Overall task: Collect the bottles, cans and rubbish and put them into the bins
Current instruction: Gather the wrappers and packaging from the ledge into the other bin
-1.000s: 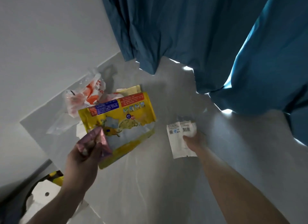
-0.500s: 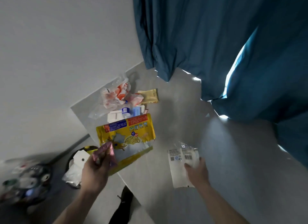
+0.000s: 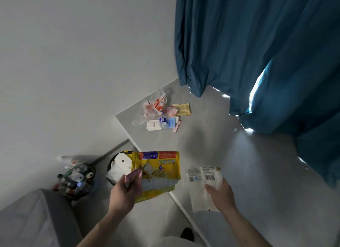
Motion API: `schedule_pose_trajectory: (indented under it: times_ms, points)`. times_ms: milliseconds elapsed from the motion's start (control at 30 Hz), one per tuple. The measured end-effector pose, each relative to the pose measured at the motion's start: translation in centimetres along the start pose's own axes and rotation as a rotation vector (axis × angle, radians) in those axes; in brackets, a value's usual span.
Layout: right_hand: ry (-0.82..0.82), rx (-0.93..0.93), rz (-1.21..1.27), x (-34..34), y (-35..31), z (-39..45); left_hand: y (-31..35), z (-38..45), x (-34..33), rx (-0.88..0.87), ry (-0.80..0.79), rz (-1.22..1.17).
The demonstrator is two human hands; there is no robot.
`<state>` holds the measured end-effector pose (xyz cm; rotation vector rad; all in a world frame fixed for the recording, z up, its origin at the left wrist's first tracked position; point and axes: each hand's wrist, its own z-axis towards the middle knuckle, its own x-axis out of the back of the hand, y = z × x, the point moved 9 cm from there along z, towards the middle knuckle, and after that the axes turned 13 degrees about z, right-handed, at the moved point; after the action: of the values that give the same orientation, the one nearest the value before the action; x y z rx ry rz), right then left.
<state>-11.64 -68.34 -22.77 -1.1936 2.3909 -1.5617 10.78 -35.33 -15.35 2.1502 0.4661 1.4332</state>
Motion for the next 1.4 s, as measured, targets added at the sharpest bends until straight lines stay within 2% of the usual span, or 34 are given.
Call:
schedule_pose_trajectory:
  times_ms: [167,500,733,1067,1400]
  points:
    - [-0.067,0.056,0.018,-5.1,-2.3,-3.4,-3.3,-1.4,4.0,-0.046,0.002,-0.052]
    - [-0.114,0.179,0.058,-17.8,-6.0,-12.1,-18.1,-2.6,14.8,0.046,0.069,-0.080]
    - [-0.108,0.175,0.059,-21.6,-6.2,-16.1,-22.5,-2.3,17.4,0.087,0.027,-0.142]
    - [-0.139,0.119,0.008,-26.9,-8.4,-11.3,-22.7,4.0,19.6,0.145,0.009,-0.099]
    - [-0.234,0.077,-0.123,-34.8,-12.8,-2.7,-22.6,12.3,23.0,0.227,0.091,0.002]
